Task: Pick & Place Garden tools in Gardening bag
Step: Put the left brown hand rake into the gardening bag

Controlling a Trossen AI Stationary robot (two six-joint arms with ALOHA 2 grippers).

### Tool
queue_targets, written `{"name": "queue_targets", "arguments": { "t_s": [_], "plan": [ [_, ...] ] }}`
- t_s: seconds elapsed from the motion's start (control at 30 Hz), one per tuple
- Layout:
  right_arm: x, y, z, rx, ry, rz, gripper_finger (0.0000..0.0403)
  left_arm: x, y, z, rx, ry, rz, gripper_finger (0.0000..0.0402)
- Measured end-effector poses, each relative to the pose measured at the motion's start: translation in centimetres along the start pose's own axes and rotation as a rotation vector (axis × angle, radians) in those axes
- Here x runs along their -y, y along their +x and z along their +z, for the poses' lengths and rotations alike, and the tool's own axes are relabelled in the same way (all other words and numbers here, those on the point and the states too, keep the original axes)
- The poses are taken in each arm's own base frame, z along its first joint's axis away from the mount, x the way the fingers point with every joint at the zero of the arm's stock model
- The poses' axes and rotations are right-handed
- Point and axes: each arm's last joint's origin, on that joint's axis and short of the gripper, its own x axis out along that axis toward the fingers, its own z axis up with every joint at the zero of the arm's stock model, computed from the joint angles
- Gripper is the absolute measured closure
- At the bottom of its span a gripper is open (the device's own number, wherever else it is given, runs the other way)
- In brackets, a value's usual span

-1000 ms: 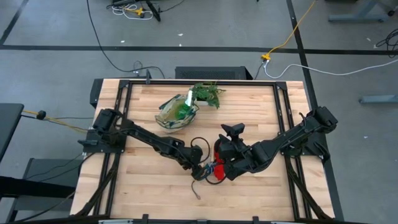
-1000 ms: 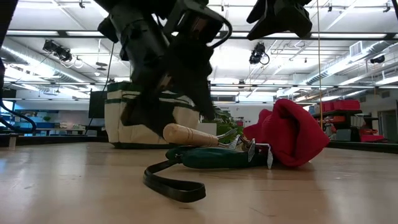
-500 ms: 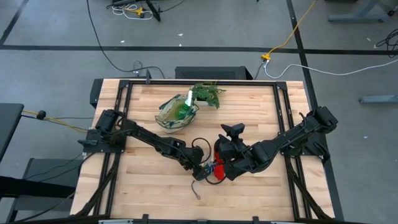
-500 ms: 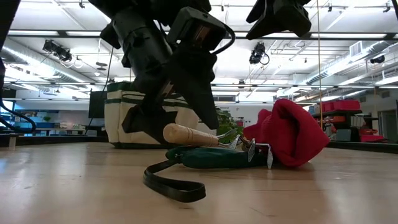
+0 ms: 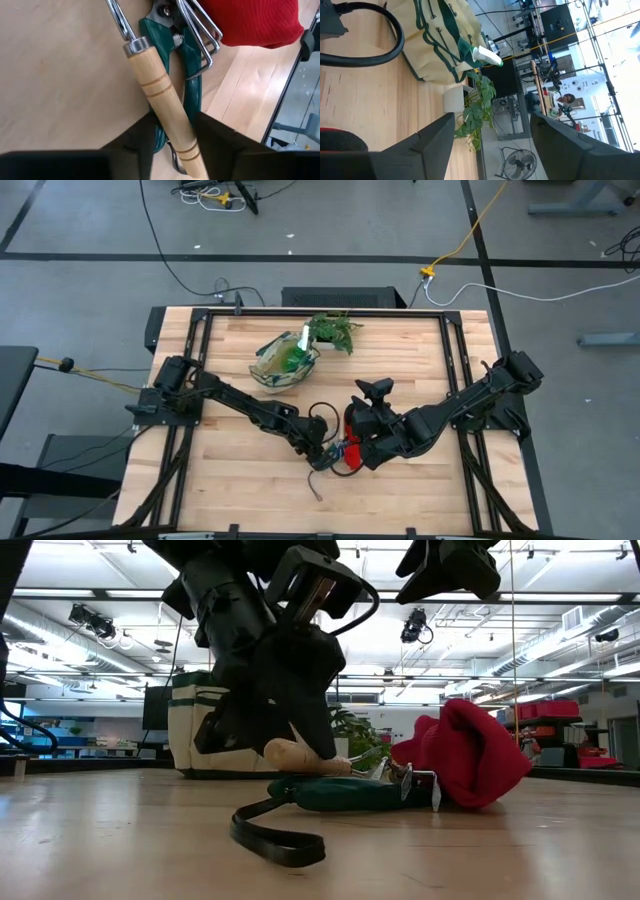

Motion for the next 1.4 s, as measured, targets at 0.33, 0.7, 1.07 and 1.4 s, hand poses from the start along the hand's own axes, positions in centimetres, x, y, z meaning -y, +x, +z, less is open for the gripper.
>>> {"name": "queue_targets", "arguments": {
  "t_s": [0.33, 0.7, 1.07, 1.4],
  "plan": [
    [0.0, 0.0, 0.0, 0.000, 0.000, 0.000, 0.0142, 0.0, 0.0, 0.0, -0.001, 0.040, -0.001, 0.0330],
    [0.0, 0.0, 0.0, 0.000, 0.000, 0.000, 0.0142, 0.2, -0.4, 0.1, 0.024, 0.062, 0.010, 0.0330],
    [0.0, 0.0, 0.0, 0.001, 0.003, -0.001, 0.0142, 1.5, -6.2, 0.2, 0.194, 0.102, 0.134, 0.0330],
    [0.0, 0.0, 0.1, 0.004, 0.011, -0.003, 0.0142, 2.4, -13.2, -0.8, 0.410, 0.155, 0.265, 0.0330]
  ]
}}
